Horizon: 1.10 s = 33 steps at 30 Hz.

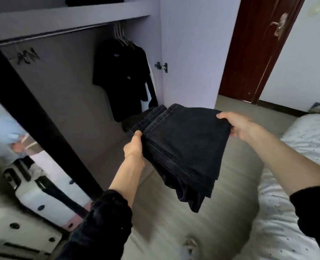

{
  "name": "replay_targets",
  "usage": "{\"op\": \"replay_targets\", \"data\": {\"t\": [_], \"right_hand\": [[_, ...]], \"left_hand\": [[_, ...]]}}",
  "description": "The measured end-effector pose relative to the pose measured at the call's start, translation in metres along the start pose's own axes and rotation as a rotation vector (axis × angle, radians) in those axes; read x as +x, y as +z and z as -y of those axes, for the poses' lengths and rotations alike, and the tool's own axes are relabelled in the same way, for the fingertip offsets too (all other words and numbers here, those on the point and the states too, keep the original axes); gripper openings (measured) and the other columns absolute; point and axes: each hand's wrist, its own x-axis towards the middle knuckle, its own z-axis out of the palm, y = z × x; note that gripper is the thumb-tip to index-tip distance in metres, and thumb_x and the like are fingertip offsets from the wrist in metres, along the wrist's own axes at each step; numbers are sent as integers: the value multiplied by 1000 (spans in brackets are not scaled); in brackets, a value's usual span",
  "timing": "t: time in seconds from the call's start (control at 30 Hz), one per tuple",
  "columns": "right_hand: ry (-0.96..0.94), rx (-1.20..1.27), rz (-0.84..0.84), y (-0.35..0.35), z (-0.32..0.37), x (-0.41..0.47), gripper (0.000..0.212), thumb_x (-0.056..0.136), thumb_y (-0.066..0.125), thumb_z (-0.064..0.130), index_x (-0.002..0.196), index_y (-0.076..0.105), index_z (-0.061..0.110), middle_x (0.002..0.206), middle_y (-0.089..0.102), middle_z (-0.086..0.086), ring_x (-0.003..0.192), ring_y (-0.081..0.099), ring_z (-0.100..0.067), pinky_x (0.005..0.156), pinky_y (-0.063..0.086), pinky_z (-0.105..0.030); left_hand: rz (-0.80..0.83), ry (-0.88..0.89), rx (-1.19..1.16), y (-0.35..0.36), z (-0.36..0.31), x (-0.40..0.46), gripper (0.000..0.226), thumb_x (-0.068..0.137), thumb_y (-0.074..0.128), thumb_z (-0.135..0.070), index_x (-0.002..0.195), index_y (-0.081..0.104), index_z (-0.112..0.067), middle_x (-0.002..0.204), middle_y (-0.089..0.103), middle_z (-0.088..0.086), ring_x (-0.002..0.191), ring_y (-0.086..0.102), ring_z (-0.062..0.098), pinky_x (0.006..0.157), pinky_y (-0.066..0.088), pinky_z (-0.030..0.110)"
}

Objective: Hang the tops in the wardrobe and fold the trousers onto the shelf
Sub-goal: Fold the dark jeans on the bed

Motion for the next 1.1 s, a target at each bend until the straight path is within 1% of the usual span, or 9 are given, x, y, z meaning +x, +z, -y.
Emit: {"op": "replay_targets", "data": {"t": [0.1,0.23,0.33,0.47,0.53,0.7,0.83,0.93,1.1], "right_hand": [[-33,0,13,10,47,61,17,86,63,16,101,59,11,111,60,-5,92,58,-17,72,49,-28],[-163,-6,79,24,138,144,25,85,65,15,108,59,4,106,64,-9,96,61,-22,80,51,-32],[-294,0,129,39,212,185,21,87,63,15,105,60,5,100,63,-8,94,60,-21,82,50,-33],[-406,102,285,79,319,227,22,88,62,12,107,59,4,92,61,-6,88,60,-21,89,52,-39],[-430,152,362,101,358,239,18,88,61,12,104,56,6,89,59,-5,79,59,-18,80,53,-35],[-487,206,512,183,444,274,9,88,60,15,95,55,12,88,57,-4,73,57,-15,66,50,-27],[-521,223,612,276,495,294,7,90,56,16,86,50,14,82,53,-5,69,54,-16,58,45,-25],[-503,169,686,352,525,311,14,92,53,19,80,46,17,76,51,-4,61,51,-14,51,42,-22],[-614,-118,616,449,551,350,20,94,52,29,103,53,12,94,60,-8,66,60,-23,56,42,-24]], "left_hand": [[-31,60,-26,47,-45,42,55,79,65,-37,123,54,-5,106,64,8,82,60,21,63,48,27],[-112,187,-89,116,-127,84,63,78,67,-42,126,50,-5,118,61,12,98,61,28,89,52,39],[-129,318,-97,144,-199,99,69,74,68,-46,127,51,-4,120,61,11,100,61,28,92,51,40],[-157,537,-35,168,-321,108,44,84,61,-36,115,55,-5,94,64,3,70,58,13,50,49,21],[-154,611,41,173,-374,112,42,90,55,-35,122,55,-8,102,64,1,61,51,7,41,40,15],[-306,718,172,152,-494,148,49,90,55,-37,129,50,-7,124,58,6,104,59,19,55,42,19],[-334,759,245,116,-575,194,34,92,53,-38,111,51,-10,103,57,2,75,52,16,62,48,13],[-400,743,318,82,-633,236,50,91,53,-43,124,48,-6,116,54,6,100,52,23,95,35,31],[-514,748,466,31,-688,316,60,90,60,-35,129,45,9,124,56,16,100,56,29,88,45,37]]}}
